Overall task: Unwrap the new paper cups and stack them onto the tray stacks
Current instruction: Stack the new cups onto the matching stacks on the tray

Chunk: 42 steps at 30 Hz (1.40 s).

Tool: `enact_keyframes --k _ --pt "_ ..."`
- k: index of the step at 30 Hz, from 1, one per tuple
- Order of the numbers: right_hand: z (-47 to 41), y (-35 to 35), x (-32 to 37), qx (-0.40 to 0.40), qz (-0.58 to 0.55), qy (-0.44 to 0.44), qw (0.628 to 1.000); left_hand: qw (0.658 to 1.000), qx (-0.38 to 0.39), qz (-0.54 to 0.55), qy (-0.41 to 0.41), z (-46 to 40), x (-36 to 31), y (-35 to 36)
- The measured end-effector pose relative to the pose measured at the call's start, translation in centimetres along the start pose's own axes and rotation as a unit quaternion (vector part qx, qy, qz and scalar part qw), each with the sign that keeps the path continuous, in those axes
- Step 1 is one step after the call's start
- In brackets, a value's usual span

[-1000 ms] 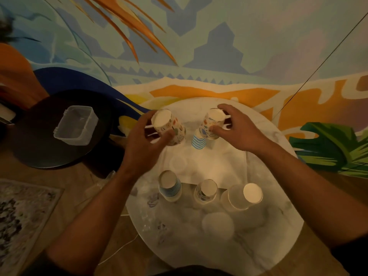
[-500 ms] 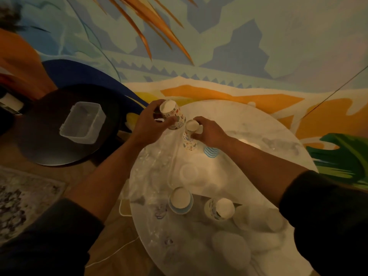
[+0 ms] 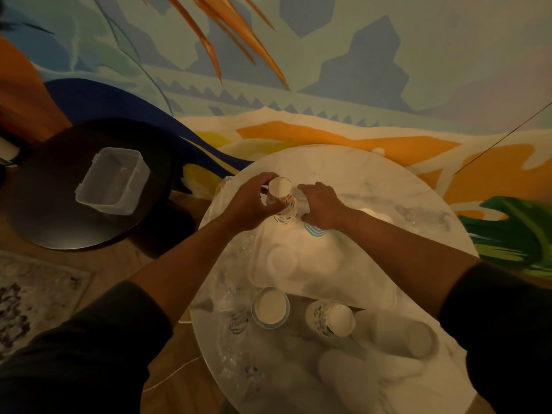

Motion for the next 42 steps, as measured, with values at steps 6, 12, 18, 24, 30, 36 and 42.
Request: enact_keyframes --k 6,12,18,24,30,36,42 --pt "3.3 -2.1 -1.4 0.011 -0.05 0.001 0.999 0.999 0.029 -0.044 0.003 -1.2 1.5 3.2" --pt "8.1 -4.1 -0.1 0.001 -0.116 -0.012 0.993 0.993 0.059 -0.091 -0.037 -1.6 3.4 5.3" --pt "14.6 -6.8 1.8 -0.012 -0.189 -0.047 0.981 0.989 0.065 -0.125 -0.042 -0.8 2.5 4.5" --pt "21.5 -6.6 3.1 0.037 -0.193 -0.08 0.977 0.999 0.01 -0.036 -0.017 4.4 -6.0 -1.0" --pt "25.3 -0.8 3.4 0.155 -0.015 -0.122 0.98 0.993 0.04 0.097 -0.052 14.3 -13.7 -2.3" --pt "24.9 2.0 2.7 0.139 0.08 -0.127 0.979 0.978 0.082 0.158 -0.111 20.9 -14.1 1.3" --pt "25.5 1.3 2.8 0.099 0.038 -0.13 0.986 0.973 0.094 0.16 -0.14 24.2 -12.2 5.4"
Point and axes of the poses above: each hand's wrist, its own z-axis away from the middle knuckle, its own y-axis out of the palm, x = y × z, the point moved 8 cm from there along -z, towards the middle knuckle, and after that the axes turned 1 degree about -z, right-handed, at the moved point
